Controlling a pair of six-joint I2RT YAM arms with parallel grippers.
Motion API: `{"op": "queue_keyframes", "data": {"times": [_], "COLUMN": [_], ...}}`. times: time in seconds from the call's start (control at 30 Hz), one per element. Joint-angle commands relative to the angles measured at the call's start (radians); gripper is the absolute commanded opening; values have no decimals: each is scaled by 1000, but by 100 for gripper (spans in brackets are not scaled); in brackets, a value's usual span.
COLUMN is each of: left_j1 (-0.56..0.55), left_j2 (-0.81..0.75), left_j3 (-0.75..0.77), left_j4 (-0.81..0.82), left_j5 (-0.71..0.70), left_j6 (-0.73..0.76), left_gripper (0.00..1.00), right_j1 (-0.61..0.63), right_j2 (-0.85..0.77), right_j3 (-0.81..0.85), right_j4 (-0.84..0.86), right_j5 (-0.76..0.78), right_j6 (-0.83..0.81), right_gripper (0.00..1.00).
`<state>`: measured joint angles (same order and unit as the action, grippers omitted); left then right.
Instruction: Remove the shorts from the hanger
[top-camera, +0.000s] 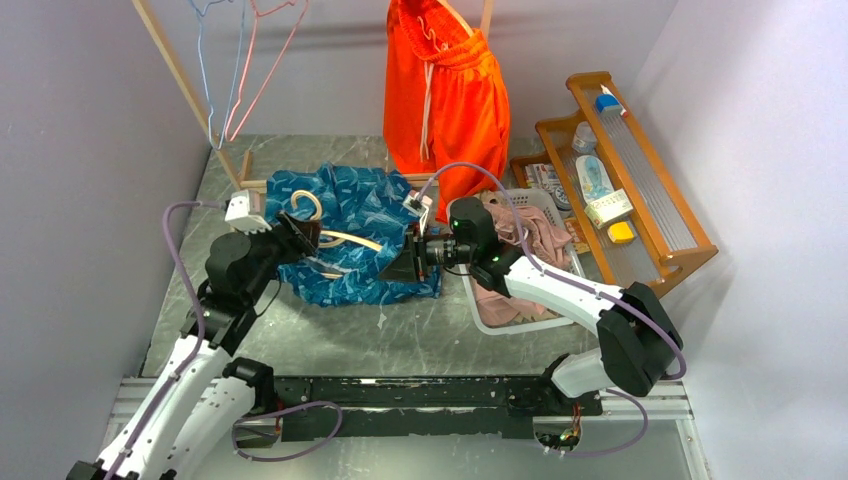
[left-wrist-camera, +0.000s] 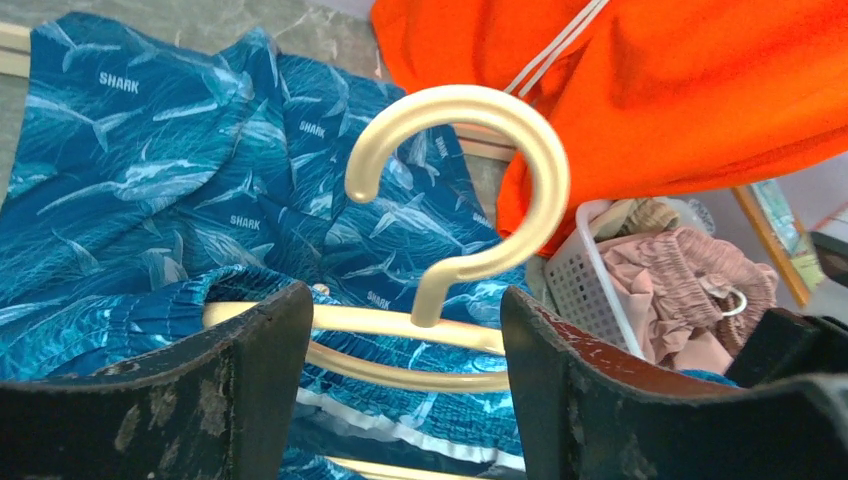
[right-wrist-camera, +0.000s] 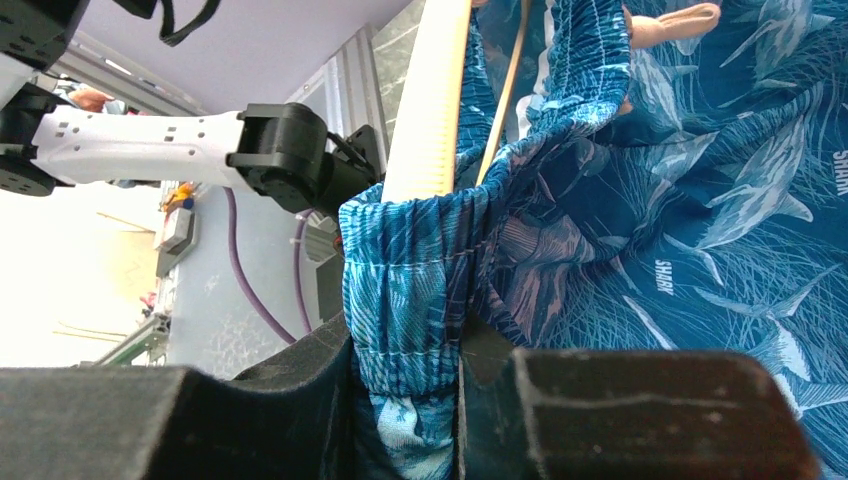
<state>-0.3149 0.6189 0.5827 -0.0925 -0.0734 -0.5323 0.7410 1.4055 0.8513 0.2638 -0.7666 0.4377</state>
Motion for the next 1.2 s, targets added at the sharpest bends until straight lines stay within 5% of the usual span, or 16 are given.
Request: {"op": "queue_keyframes", "data": {"times": [0.0,0.4,0.73,0.97,1.17], "left_j1": [8,9,8,8,8], "left_j2": [74,99,113,124,154], "left_j3": [24,1,79,99,106], "left_j4": [71,192,63,32,60], "left_j5": [23,120,152,126,151], "left_j6": [-17,36,133,118,99], "left_gripper": [71,42,16,40,46], "right_j1": [6,6,8,8,9], "right_j2": [-42,-72,-115,-139,-136], "right_j3": [9,24,58,54,56], "right_j4": [92,42,-20,-35,-42], "right_j5": [-49,-59,-161,-187,-228], "right_j6": [23,11,-25,-39,-42], "right_gripper": [0,0,0,0,0]}}
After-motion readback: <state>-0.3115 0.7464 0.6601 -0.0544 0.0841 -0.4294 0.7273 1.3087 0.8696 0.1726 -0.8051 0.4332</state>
